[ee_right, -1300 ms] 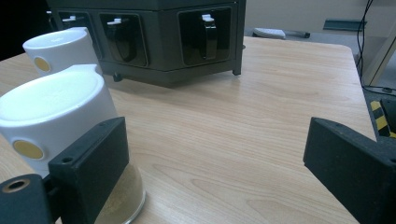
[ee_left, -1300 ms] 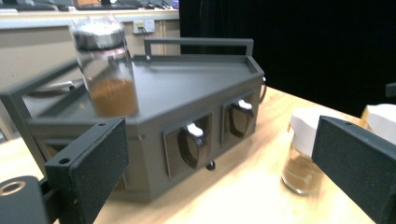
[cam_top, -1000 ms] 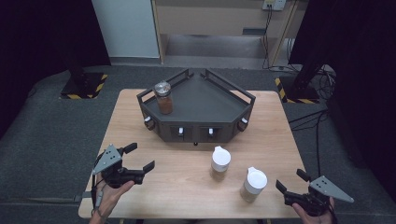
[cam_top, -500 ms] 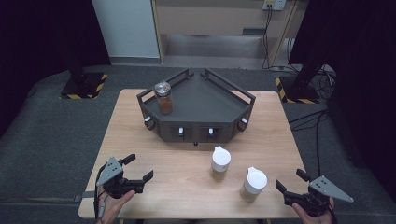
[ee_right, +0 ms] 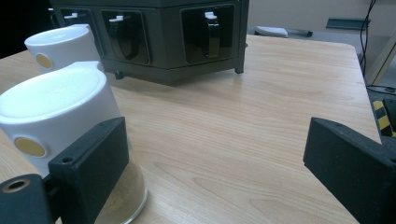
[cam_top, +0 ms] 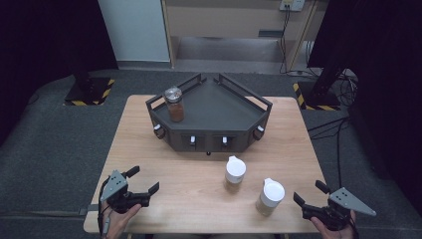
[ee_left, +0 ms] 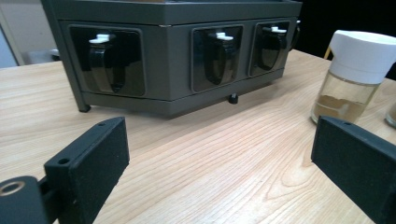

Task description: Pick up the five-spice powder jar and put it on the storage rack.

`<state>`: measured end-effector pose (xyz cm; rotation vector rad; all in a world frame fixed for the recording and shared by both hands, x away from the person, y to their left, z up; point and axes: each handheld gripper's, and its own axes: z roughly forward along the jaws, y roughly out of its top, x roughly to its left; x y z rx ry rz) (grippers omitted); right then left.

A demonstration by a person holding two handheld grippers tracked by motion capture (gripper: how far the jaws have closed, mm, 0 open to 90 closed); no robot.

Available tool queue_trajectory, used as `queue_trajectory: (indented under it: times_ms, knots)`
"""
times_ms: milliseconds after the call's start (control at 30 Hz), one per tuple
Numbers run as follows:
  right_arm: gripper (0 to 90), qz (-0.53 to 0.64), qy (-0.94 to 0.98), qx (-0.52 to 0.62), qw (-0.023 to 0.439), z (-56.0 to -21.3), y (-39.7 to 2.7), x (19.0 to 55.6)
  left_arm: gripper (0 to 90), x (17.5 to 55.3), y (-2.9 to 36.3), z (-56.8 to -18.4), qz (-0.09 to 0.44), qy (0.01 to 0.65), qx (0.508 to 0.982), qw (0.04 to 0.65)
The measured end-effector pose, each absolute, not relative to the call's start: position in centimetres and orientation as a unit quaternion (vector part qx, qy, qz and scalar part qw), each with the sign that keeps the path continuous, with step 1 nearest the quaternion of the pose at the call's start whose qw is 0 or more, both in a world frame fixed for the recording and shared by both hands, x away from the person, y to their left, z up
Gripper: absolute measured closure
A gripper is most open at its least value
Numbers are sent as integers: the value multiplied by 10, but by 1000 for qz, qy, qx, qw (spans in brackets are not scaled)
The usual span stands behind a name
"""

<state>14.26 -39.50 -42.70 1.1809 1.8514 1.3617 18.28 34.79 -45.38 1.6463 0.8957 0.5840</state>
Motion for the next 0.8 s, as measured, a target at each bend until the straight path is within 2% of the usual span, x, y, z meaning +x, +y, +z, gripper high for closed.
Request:
queue_trajectory:
  times_ms: [800]
  knots:
    - [67, 506, 689, 440, 276, -427, -395, 143, 15, 184, 353, -455, 243, 375, 701, 555]
